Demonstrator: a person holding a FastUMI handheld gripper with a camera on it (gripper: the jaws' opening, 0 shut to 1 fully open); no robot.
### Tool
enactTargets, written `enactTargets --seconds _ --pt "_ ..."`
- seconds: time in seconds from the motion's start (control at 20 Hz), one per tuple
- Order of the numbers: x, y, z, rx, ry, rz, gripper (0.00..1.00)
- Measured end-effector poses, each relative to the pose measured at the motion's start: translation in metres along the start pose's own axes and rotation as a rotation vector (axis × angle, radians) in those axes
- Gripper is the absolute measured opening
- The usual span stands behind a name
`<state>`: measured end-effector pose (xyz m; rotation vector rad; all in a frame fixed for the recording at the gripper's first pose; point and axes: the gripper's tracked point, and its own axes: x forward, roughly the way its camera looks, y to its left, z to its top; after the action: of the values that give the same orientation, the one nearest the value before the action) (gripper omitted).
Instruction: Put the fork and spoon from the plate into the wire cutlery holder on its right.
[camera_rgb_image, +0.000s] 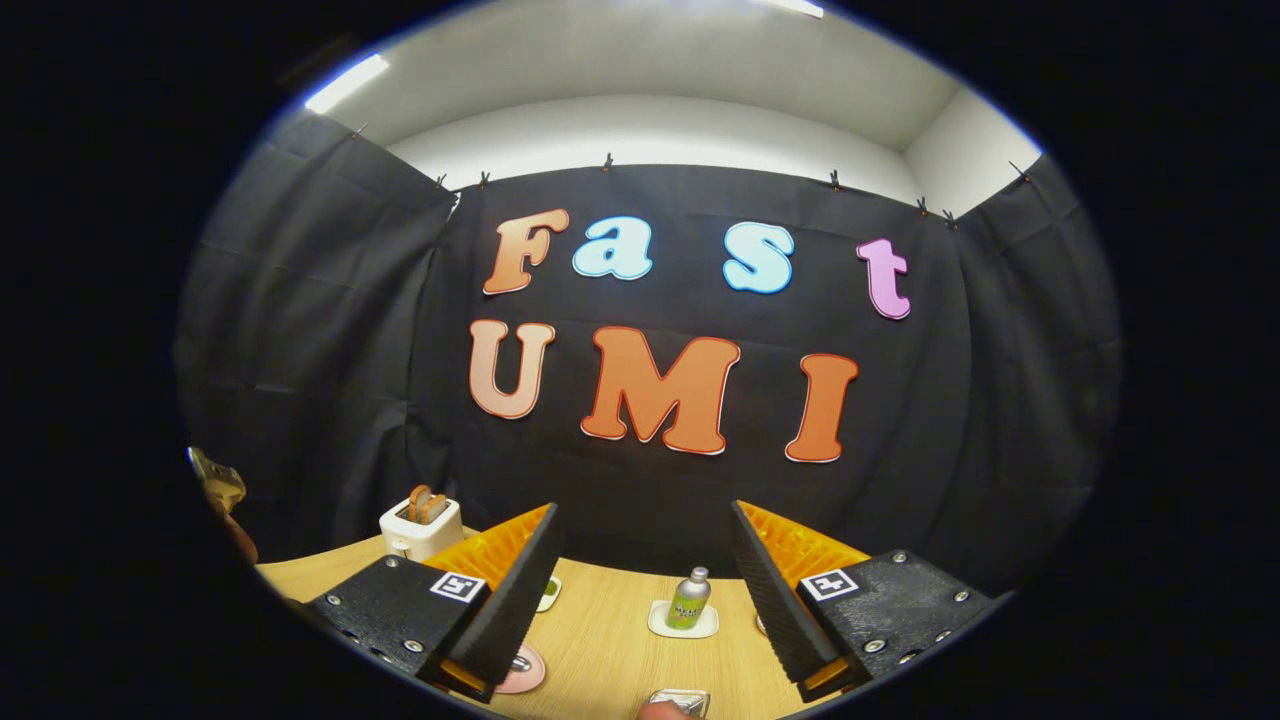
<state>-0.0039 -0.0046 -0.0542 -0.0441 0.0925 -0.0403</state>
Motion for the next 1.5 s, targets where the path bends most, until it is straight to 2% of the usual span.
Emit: enactTargets --seconds 0.3,0.45,0.6,0.85,1.2,1.5 --pt "-0.001 0.007 -0.044 0.049 0.130 0.022 0.99" --pt "0.000 0.018 -0.054 0.044 0.152 0.040 0.99" --pt "0.003 0.035 -0.068 0.013 0.182 0.073 0.99" --pt "0.009 0.083 -0.115 0.017 0.315 0.148 0.99" --pt "0.015 0.159 -0.200 -0.006 0.584 0.237 0.98" --pt "0.002 0.195 -0.266 -0.018 0.837 0.274 0.92"
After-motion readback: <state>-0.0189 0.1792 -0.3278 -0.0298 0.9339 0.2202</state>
